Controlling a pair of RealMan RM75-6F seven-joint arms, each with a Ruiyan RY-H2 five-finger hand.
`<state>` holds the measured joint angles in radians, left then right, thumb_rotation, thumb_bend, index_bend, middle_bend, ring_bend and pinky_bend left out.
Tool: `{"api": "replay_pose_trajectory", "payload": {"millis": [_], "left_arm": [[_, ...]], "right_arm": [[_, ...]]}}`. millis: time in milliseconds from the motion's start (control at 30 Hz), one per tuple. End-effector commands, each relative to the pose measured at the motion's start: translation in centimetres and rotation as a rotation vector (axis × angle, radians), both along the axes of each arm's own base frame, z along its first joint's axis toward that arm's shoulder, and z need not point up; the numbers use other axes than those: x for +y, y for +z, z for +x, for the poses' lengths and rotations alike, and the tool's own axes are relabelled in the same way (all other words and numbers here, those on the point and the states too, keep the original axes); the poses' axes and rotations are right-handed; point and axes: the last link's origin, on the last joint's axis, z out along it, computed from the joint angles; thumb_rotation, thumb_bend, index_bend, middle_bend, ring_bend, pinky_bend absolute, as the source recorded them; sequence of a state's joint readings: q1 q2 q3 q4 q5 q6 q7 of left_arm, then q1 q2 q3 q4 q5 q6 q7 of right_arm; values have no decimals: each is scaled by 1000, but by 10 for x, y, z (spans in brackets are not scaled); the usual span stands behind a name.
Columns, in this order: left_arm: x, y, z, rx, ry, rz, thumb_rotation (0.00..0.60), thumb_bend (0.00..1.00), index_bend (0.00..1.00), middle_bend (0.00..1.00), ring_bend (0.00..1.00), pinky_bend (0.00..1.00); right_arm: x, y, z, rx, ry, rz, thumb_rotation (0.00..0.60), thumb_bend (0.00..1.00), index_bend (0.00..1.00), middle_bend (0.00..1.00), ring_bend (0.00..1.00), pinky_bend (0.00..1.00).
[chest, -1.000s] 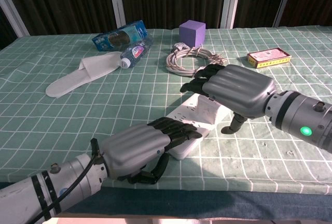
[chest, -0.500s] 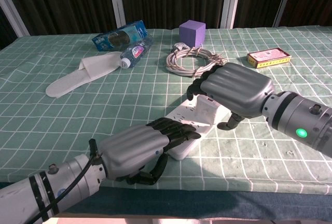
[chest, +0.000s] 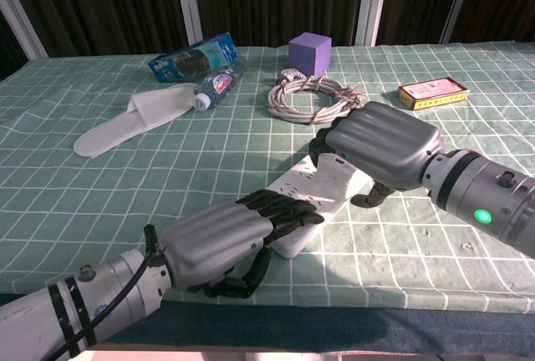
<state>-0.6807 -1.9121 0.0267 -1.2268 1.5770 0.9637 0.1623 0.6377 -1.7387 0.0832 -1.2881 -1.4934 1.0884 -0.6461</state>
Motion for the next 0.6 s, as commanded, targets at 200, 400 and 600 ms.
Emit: {"api": "replay_pose_trajectory", "payload": {"millis": [200,400,600], "left_arm": [[0,-2,1,1,-1,-3,600,859,0,45,8,66],[-1,-2,0,2,-3,-2,600,860,0,45,8,66],[-2,-2,0,2,-4,-6,600,859,0,44,8,68]], "right_arm": [[-2,-2,-3,-5,-7,2,600,321,521,441,376,478],[-2,-2,-1,-30,1,-5,600,334,579,479,445,527],[-1,-1,0,-48,-3,-3,600,420,703,563,549,586]]}}
